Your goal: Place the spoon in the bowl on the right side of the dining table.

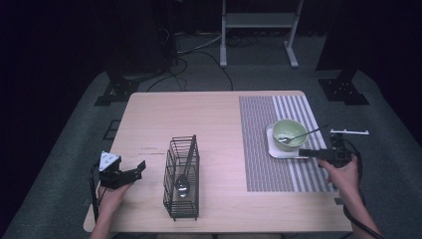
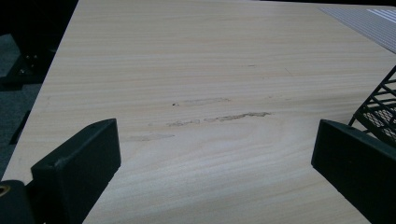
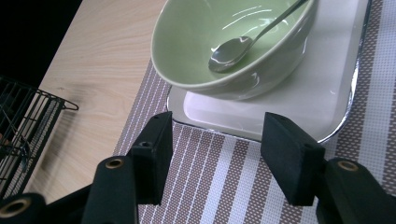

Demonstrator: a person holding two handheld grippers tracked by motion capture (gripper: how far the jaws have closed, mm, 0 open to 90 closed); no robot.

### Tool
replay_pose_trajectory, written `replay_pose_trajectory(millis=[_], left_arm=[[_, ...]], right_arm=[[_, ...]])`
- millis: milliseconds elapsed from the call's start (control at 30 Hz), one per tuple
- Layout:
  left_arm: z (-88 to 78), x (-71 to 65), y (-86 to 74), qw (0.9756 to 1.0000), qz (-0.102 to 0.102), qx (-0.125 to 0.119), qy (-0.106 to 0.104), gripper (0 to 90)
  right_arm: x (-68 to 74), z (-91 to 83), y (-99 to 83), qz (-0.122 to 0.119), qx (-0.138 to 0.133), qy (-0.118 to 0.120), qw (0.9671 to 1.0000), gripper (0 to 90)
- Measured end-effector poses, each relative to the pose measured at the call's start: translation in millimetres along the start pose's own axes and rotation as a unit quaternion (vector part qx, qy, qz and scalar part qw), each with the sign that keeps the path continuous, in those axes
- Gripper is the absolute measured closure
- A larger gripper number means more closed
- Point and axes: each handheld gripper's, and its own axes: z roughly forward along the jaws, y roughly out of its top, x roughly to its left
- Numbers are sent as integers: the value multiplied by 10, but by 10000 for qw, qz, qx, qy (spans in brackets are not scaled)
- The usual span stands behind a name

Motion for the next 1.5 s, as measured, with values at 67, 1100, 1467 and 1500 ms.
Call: replay_pose_trajectory(millis=[67, 1100, 1467, 1500], left_arm=[[-2, 0, 1, 10000, 1, 2, -2, 4], [1, -4, 1, 10000, 8, 7, -16, 4], [8, -4, 0, 10000, 13, 13, -25, 4], [9, -4, 0, 10000, 12, 13, -26, 4]], right_arm=[[16, 8, -23, -28, 22, -7, 10000, 412], [219, 1, -184, -311, 149, 1, 9994, 381], [293, -20, -301, -372, 149, 114, 9991, 372], [300, -17, -312, -373, 157, 128, 9991, 372]])
